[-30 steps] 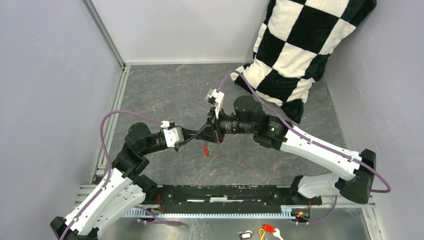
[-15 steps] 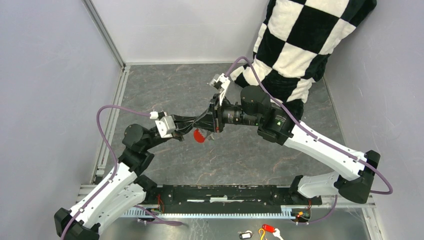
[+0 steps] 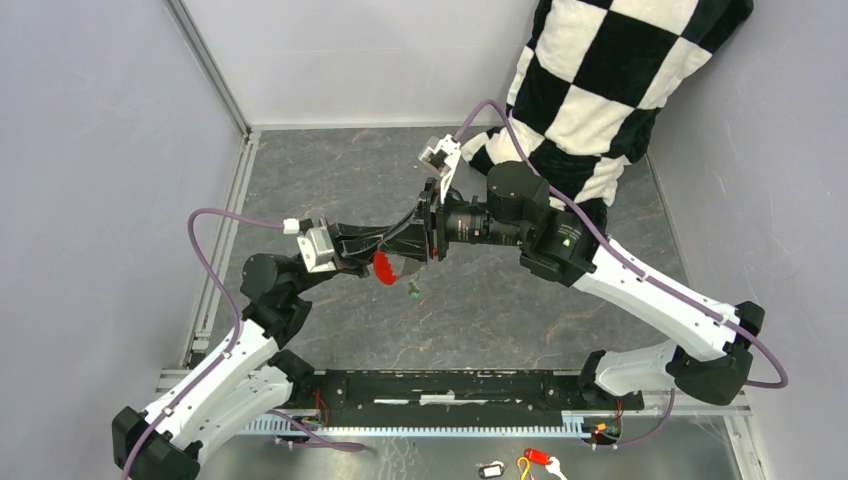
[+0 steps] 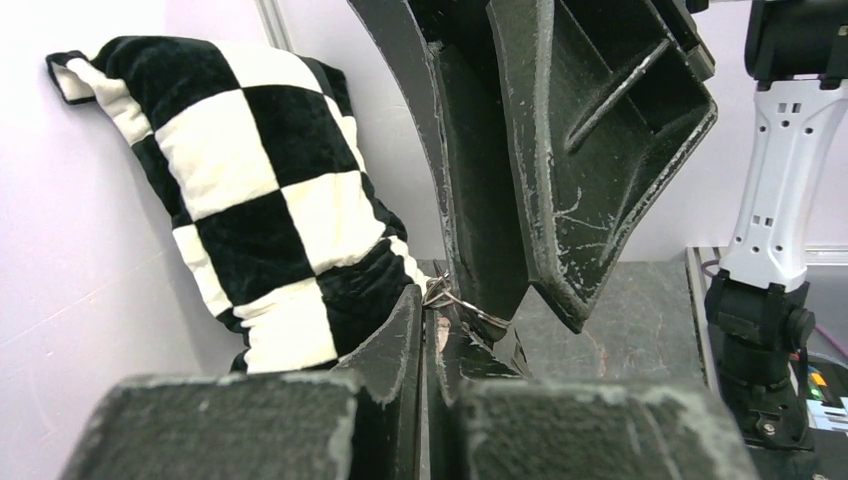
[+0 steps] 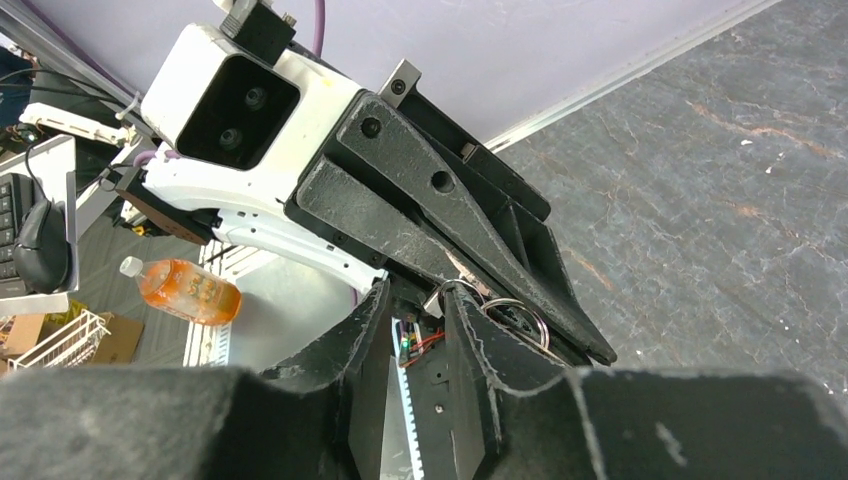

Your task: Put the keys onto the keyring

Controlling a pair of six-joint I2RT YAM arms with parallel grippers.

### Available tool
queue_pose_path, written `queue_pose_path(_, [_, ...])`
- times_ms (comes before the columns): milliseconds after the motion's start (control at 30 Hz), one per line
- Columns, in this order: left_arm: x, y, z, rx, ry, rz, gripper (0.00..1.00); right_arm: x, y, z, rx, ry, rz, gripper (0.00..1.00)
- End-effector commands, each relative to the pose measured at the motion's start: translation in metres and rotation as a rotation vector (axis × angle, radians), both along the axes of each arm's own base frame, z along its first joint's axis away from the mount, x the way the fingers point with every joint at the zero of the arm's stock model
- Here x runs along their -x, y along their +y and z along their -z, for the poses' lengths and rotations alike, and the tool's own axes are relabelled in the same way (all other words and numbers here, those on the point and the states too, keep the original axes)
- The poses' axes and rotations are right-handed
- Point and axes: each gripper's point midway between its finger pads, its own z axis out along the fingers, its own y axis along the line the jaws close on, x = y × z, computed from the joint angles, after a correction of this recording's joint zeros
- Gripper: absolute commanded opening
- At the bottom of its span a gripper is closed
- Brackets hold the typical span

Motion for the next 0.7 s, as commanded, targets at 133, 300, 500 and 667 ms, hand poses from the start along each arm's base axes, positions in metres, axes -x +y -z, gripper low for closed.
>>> queue_pose_path(133, [0.024,-0.001,-0.005,0.024,0.043,0.096,0.02,0.01,0.005,-0.018,-0.006,-0.027,-0.053,0.33])
queue_pose_path(300, [0.028,0.001,0.0,0.028,0.081,0.108,0.02,0.009,0.001,-0.022,-0.001,-0.026,-0.053,0.35])
queue_pose_path(500, [0.028,0.002,0.0,0.038,0.089,0.1,0.02,0.006,-0.001,-0.02,0.031,-0.021,-0.045,0.43])
queue_pose_path(667, [0.025,0.005,-0.001,0.05,0.094,0.075,0.02,0.001,-0.004,-0.013,0.082,-0.013,-0.021,0.98])
